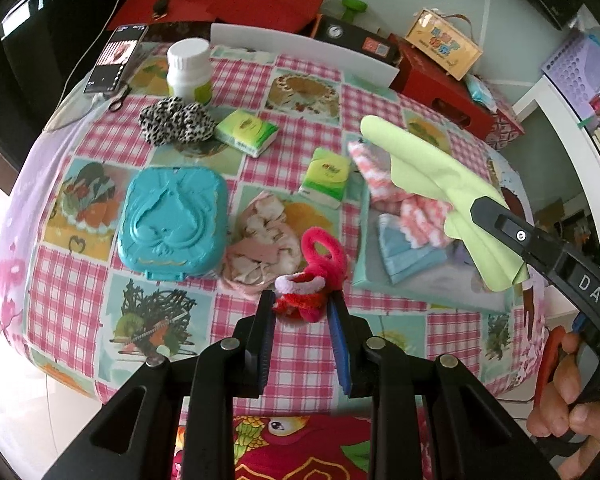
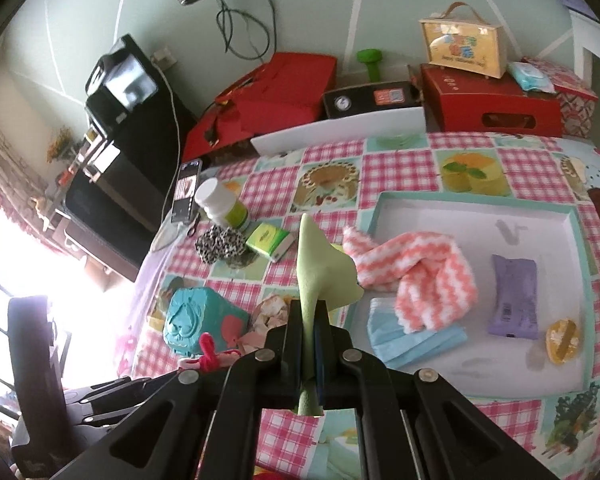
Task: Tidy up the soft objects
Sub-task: 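Lift the green cloth and red hair tie and carry both over the tray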
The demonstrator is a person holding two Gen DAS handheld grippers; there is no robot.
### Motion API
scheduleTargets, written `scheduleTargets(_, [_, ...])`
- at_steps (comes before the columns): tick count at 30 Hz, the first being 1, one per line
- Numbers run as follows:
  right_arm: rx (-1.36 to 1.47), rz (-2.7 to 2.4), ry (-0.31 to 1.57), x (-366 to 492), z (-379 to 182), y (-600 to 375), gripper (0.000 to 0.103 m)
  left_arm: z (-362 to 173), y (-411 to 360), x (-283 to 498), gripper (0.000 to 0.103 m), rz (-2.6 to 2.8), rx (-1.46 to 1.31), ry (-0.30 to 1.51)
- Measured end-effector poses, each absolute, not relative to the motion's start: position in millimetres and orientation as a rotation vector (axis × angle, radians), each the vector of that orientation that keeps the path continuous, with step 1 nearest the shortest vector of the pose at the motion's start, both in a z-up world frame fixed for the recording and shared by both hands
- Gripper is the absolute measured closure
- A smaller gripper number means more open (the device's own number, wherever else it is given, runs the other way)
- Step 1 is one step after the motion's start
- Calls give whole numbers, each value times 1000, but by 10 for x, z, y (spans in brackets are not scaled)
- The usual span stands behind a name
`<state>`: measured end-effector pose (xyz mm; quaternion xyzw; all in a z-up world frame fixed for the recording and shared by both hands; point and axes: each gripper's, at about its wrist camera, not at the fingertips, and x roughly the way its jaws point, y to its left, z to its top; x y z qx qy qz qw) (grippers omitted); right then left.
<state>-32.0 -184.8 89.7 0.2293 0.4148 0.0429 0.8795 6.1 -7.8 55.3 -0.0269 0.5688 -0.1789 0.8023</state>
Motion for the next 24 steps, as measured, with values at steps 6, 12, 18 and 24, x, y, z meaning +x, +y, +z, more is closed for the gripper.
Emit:
scheduleTargets(6, [513, 38, 843, -434, 905, -2120, 98, 602, -199, 62, 76, -398, -39, 1208])
scheduleTargets(12, [563, -32, 814, -558, 889, -2430, 98, 629, -339, 51, 76, -417, -23, 1202])
scheduleTargets(18, [610, -113, 786, -707, 860, -2784, 98, 669, -500, 57, 76, -445, -1, 1192])
scheduleTargets(24, [633, -194, 778, -828, 809, -3074, 98, 674, -688, 91, 76, -475, 22, 1190])
